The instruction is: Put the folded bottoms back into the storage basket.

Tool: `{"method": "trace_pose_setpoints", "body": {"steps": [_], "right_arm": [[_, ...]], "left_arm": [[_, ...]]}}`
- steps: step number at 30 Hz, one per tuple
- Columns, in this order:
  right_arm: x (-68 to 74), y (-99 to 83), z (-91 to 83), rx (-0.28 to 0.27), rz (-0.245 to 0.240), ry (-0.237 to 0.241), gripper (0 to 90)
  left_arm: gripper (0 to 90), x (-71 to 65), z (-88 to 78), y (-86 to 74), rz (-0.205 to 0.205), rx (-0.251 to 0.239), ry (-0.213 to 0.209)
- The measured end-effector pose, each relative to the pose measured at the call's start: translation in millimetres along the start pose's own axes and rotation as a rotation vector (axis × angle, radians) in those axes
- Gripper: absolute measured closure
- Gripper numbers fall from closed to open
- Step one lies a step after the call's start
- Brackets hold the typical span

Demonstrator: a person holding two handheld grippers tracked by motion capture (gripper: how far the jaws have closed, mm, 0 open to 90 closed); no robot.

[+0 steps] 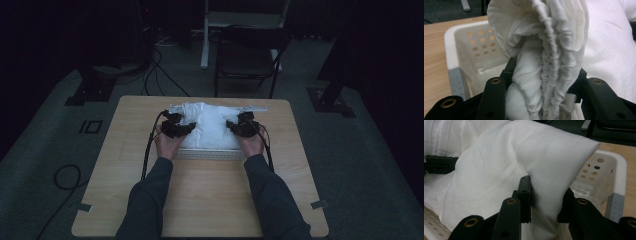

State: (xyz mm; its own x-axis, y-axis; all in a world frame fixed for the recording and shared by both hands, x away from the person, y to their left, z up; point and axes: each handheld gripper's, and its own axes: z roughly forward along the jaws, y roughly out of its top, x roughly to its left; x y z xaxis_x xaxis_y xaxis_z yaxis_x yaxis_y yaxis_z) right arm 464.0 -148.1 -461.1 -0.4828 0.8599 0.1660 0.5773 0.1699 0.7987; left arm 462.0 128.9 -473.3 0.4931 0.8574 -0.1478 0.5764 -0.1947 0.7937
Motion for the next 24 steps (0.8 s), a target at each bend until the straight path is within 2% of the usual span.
{"method": "trace_pose_setpoints", "body": {"steps": [5, 9, 14, 24], "right_arm": [[1.4, -1.9, 2.3, 0.011, -0.003, -0.011, 71.6], [3.5, -3.1, 3.7, 0.019, -0.014, -0.014, 71.6], [5.8, -5.4, 6.9, 0.035, -0.027, -0.024, 71.6], [7.2, -8.6, 12.5, 0.072, -0.037, -0.050, 71.4]], "left_arm": [[55.4, -4.0, -1.6, -0.8, 0.015, 0.017, 0.017], [55.4, -3.2, -1.5, -2.9, 0.006, 0.032, 0.022], [55.4, -5.1, -1.5, -3.4, 0.015, 0.048, 0.040], [55.3, -10.8, 6.9, -6.5, 0.009, 0.100, 0.079]]}}
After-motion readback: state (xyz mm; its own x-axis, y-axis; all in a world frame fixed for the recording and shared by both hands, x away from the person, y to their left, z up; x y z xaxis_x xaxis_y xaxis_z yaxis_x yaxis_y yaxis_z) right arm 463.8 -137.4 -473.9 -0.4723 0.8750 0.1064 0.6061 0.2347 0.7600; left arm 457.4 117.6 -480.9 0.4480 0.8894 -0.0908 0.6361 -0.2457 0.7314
